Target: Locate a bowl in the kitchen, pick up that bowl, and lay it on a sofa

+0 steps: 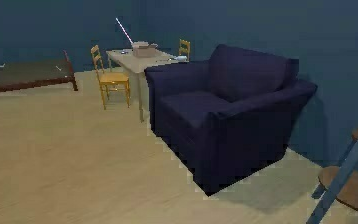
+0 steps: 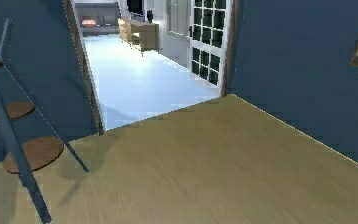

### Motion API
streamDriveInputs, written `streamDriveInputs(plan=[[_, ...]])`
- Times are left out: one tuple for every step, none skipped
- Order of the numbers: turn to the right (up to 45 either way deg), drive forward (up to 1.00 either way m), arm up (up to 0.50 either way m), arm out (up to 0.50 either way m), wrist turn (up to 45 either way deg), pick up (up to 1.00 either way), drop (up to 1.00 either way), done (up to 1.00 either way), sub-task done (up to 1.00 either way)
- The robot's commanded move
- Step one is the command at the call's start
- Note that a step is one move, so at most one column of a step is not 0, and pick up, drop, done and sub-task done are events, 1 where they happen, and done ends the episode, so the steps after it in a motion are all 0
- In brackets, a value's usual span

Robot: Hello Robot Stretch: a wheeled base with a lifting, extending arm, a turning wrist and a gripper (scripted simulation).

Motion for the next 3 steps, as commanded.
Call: streamDriveInputs(plan=[[15.0, 0.0, 0.0, 0.0, 0.0, 0.0, 0.0, 0.0, 0.0], [0.0, 0.15, 0.0, 0.0, 0.0, 0.0, 0.0, 0.0, 0.0], [45.0, 0.0, 0.0, 0.0, 0.0, 0.0, 0.0, 0.0, 0.0]])
